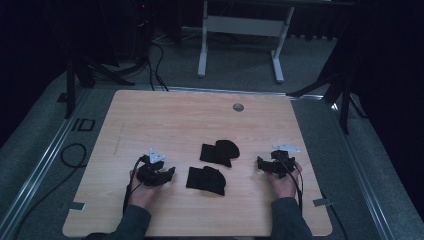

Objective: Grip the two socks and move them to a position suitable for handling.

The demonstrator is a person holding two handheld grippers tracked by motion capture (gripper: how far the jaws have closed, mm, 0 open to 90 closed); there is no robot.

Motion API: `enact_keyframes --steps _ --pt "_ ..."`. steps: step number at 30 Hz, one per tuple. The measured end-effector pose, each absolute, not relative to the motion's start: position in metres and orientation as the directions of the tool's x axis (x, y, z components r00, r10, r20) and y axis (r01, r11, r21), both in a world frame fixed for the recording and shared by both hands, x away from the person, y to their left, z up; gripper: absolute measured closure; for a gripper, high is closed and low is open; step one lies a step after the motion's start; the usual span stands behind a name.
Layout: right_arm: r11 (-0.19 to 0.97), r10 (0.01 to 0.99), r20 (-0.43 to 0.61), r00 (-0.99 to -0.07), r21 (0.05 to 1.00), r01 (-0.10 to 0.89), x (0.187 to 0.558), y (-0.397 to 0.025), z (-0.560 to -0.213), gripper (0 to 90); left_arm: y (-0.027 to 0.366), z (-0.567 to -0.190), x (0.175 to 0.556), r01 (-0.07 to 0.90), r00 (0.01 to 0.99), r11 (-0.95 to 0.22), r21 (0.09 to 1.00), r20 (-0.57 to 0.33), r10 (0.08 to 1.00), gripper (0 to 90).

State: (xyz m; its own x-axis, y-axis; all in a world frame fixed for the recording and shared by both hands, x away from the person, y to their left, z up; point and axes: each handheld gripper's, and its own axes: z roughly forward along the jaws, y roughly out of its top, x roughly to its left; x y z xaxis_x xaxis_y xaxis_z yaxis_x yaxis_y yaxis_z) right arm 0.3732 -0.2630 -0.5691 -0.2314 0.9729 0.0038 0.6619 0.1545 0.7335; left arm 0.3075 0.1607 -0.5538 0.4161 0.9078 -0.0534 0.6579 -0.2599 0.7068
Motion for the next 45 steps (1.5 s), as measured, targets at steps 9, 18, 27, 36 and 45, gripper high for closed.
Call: enact_keyframes --steps 9,18,27,36,45 --pt "0.151 0.975 0.003 -0.224 0.728 0.668 0.364 -0.260 -0.564 41.5 0.161 -0.553 0.307 0.657 0.414 -0.259 0.707 -0.051 0.909 50.1" --pt "0.191 0.963 -0.005 -0.269 0.717 0.670 0.362 -0.256 -0.561 54.9 0.161 -0.553 0.307 0.653 0.417 -0.265 0.709 -0.044 0.908 50.1" --pt "0.283 0.938 -0.059 -0.341 0.697 0.659 0.356 -0.248 -0.553 64.4 0.162 -0.552 0.306 0.654 0.415 -0.266 0.708 -0.042 0.909 49.9" --pt "0.357 0.897 -0.074 -0.436 0.700 0.618 0.346 -0.231 -0.540 69.5 0.163 -0.552 0.305 0.653 0.410 -0.255 0.713 -0.050 0.911 49.7" --pt "0.405 0.856 -0.072 -0.512 0.708 0.578 0.339 -0.216 -0.531 69.9 0.164 -0.551 0.305 0.652 0.410 -0.250 0.716 -0.056 0.910 49.4"
